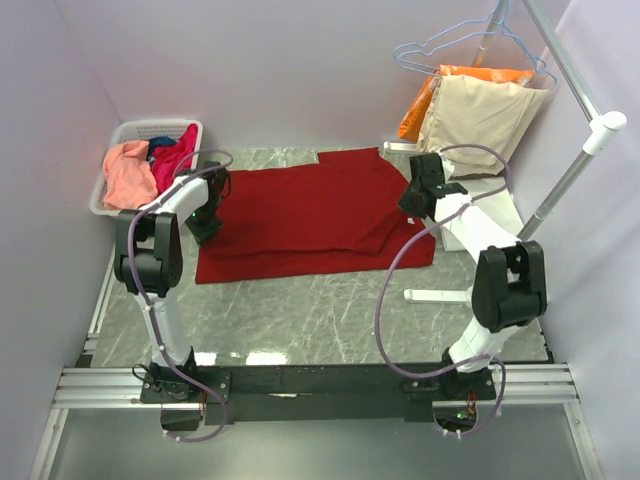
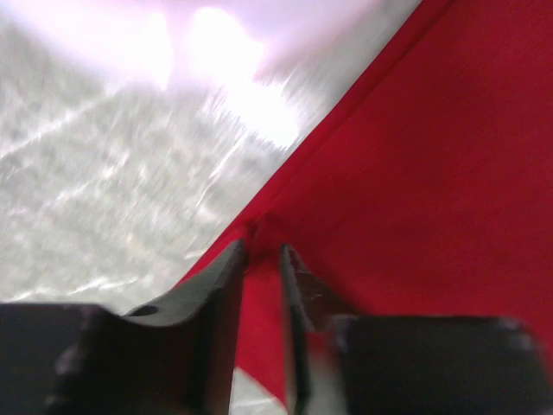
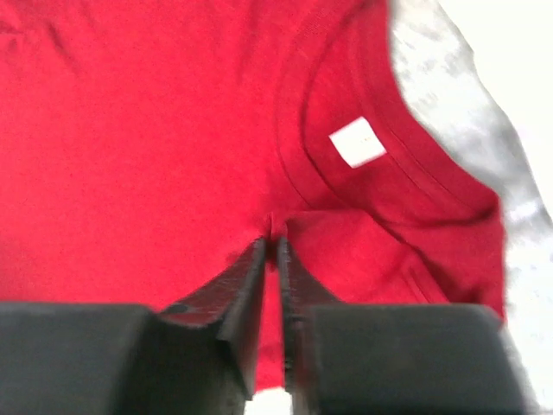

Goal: Fold and stack the t-shirts
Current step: Fold the tshirt

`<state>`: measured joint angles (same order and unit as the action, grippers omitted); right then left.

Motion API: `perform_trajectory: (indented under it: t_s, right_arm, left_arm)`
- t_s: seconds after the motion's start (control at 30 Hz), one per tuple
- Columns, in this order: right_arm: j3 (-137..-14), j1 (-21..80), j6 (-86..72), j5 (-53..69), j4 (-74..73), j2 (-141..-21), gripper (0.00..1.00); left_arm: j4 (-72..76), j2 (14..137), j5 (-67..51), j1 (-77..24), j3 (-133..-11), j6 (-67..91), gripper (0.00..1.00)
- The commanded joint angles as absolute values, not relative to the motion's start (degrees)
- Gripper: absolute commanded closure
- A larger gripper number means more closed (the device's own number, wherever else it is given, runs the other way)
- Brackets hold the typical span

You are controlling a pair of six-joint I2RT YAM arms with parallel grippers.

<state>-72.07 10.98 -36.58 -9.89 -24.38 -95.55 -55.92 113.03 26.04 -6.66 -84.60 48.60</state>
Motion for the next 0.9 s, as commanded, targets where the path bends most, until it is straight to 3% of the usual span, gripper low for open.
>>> perform_trajectory:
  t_s: [0.0, 0.1, 0.37, 0.6, 0.87]
  right_arm:
    - [-77.86, 10.63, -35.33, -8.26, -19.78, -99.48, 0.77]
    - [-82.96, 10.46, -35.25, -8.53, -20.13, -102.03, 0.74]
    - [-87.28, 10.55, -32.96, -9.23, -22.58, -102.48, 0.70]
    - [-73.77, 11.51, -34.19, -3.88, -23.99, -95.29, 0.69]
    - [-66.45, 15.38, -35.15, 1.30, -24.79, -92.38, 0.63]
  left_arm:
    - [-54.66, 115.13, 30.93, -6.15, -92.45, 47.54, 0.60]
    - [-56.16, 116.63, 32.69, -5.80, -98.07, 48.78, 0.47]
    - [-55.81, 113.91, 33.93, -5.80, -103.54, 47.64, 0.34]
    - [-53.62, 109.08, 26.99, -6.41, -96.61, 45.00, 0.34]
    - [-54.05, 106.44, 24.62, -8.44, -91.76, 42.98, 0.34]
